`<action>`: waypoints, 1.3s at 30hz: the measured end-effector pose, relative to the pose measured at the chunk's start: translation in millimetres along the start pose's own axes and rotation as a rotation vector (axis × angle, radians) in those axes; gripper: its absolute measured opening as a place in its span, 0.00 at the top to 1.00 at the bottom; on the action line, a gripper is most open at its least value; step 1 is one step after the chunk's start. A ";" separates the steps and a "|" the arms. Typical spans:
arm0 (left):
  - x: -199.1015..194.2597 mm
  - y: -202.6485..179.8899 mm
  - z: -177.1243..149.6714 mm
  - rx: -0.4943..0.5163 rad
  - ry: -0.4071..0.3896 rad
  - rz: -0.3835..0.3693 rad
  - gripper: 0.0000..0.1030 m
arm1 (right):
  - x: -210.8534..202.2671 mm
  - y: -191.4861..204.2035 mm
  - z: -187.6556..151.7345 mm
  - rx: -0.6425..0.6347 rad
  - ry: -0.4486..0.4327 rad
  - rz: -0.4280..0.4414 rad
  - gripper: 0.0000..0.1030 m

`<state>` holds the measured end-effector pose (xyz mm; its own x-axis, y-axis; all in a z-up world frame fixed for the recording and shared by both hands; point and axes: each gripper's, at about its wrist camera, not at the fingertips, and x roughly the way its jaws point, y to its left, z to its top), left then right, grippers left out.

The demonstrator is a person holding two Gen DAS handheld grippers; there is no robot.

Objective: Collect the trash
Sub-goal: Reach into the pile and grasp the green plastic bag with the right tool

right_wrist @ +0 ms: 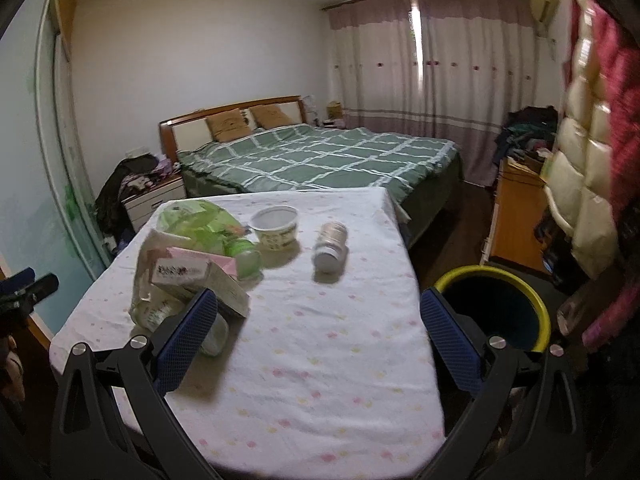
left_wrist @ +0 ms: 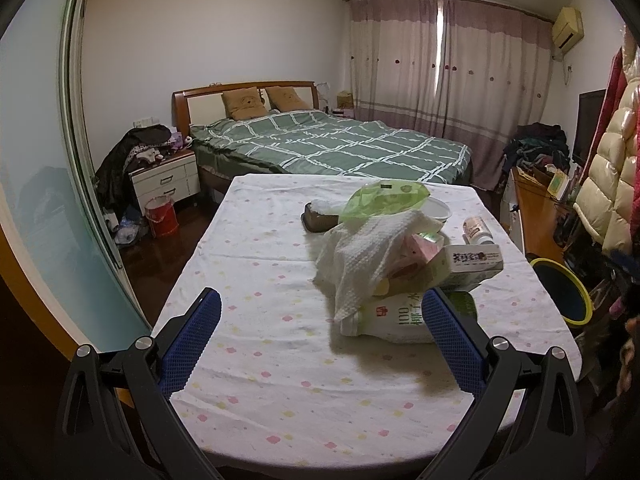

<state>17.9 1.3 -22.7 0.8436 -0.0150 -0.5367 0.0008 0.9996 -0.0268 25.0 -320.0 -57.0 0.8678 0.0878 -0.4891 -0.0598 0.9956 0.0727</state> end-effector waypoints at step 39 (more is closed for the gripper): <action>87.7 24.7 9.1 -0.039 0.099 0.007 0.04 | 213.4 114.2 99.4 -0.351 0.336 0.424 0.96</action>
<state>96.8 24.9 -62.7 0.7863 -0.0119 -0.6177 -0.0277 0.9981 -0.0546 252.4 -190.9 -66.6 0.5349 0.4251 -0.7302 -0.5707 0.8190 0.0587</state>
